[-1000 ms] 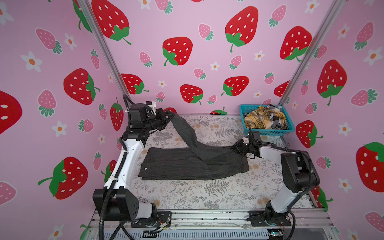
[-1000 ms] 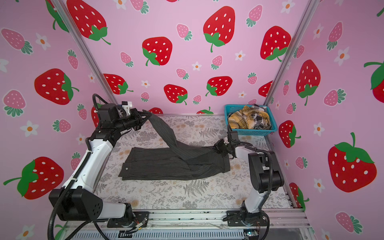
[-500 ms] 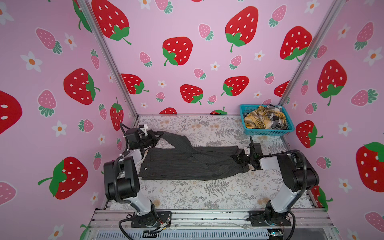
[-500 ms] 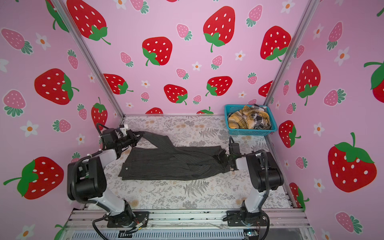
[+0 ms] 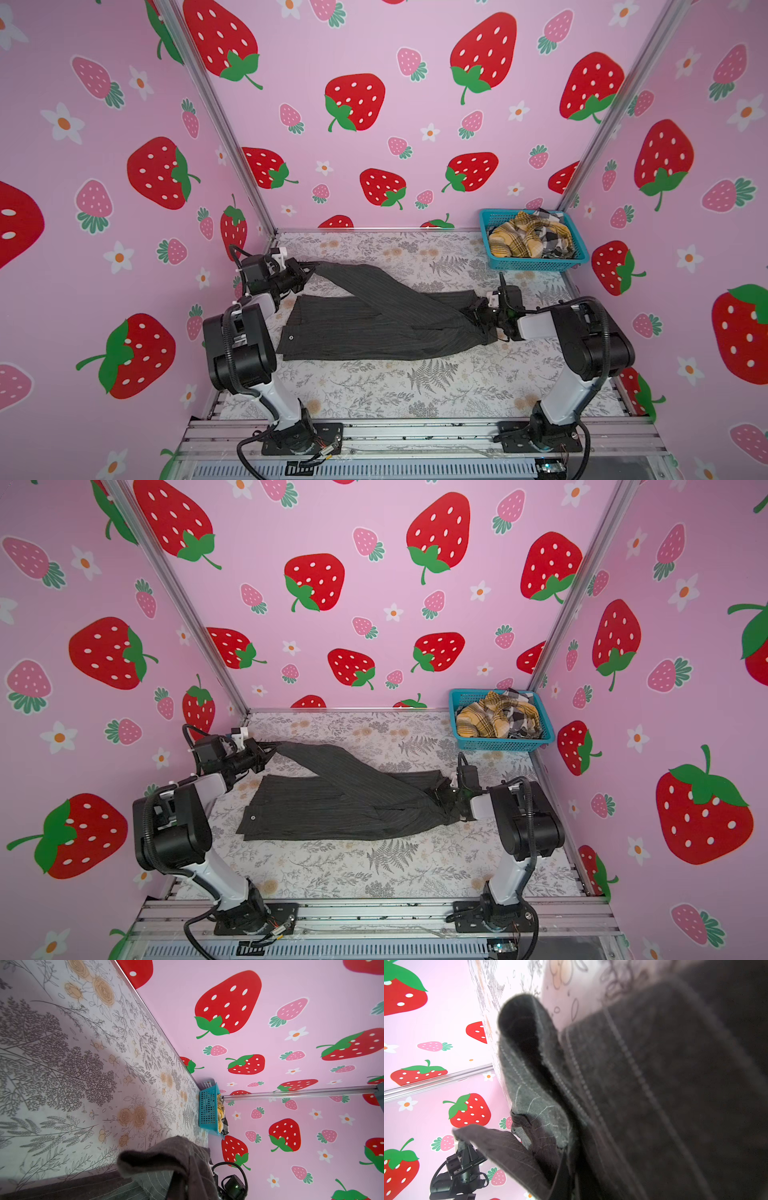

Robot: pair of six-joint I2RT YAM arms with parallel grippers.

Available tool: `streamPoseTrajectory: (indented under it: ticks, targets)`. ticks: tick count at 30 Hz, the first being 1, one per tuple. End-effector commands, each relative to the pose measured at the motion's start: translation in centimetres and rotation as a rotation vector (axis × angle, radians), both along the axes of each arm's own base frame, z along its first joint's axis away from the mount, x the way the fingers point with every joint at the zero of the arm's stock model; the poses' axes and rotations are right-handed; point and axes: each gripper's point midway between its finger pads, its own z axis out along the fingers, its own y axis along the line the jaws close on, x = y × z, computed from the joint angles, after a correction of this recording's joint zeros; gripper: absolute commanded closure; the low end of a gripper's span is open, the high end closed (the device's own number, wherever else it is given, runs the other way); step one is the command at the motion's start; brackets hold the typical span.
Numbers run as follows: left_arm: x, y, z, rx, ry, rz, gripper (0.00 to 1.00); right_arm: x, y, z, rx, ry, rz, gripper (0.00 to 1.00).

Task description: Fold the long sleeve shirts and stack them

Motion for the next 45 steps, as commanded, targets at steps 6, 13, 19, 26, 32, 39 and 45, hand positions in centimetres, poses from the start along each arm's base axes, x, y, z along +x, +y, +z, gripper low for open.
streamPoseTrajectory:
  ticks: [6,13,19,26,32,39,45]
  targets:
    - [-2.7,2.6,-5.7,-0.033,0.244,0.087,1.0,-0.5,-0.3,-0.9,-0.012,-0.002,-0.013,1.0]
    - [-4.3,2.7,-5.8,-0.084,0.375,0.205,1.0,0.0,-0.2,-0.9,-0.034,-0.011,0.005,1.0]
    - [-7.0,2.8,-4.7,-0.094,0.535,0.303,1.0,1.0,0.0,-0.3,-0.043,-0.019,0.026,1.0]
    - [-10.3,3.1,-6.1,-0.058,0.732,0.359,1.0,2.1,0.1,0.6,-0.087,-0.04,0.055,1.0]
    - [-12.2,3.3,-9.0,-0.143,0.882,0.404,1.0,2.3,0.2,0.1,-0.104,-0.022,0.078,1.0]
    - [-11.3,4.7,-9.1,-0.132,0.895,0.437,1.0,2.8,0.5,0.1,-0.096,-0.028,0.09,0.91]
    - [-10.7,4.9,-10.8,-0.135,0.906,0.427,0.46,3.1,0.9,2.6,-0.095,-0.098,0.134,0.33]
